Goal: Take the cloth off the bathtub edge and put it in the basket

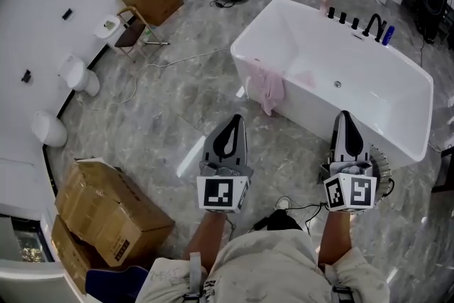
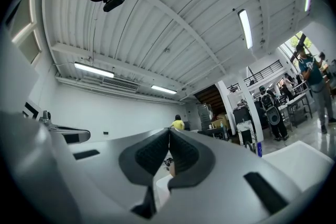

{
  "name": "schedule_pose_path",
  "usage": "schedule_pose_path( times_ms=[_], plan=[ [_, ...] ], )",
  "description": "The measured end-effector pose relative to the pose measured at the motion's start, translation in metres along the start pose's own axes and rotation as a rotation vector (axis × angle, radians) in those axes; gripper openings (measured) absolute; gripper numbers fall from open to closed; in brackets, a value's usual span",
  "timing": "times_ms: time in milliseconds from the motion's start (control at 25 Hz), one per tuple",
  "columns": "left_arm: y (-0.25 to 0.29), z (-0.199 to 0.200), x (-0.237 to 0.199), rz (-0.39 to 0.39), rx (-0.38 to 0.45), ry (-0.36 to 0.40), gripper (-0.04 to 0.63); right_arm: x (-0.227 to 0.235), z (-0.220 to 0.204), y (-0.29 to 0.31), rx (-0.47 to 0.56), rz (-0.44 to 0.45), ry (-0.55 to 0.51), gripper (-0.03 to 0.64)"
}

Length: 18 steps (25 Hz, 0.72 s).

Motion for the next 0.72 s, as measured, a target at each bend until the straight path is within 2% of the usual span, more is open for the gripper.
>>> schedule_pose_path(
  times_ms=[240, 440, 720],
  plan=[
    [0.040, 0.015, 0.021, -0.004, 0.026, 0.024, 0.004, 0.043, 0.008, 0.018, 0.024, -0.009, 0.051, -0.011],
    [0.064, 0.017, 0.042, -0.011, 0.034, 0.038, 0.005, 0.068, 0.010, 0.024, 0.030, -0.006, 0.044, -0.011],
    [0.087, 0.010, 0.041, 0.000, 0.027, 0.000, 0.004, 0.082, 0.000, 0.044, -0.006, -0.004, 0.031, -0.011]
  ],
)
Point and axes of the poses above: the fingertips, and each gripper's own axes: y forward along the fingers, x to its right, z out of its top, the point moved 6 cm from there along -y, backward along the fingers, and after that the axes turned 1 degree about -x, right-handed, at the moved point
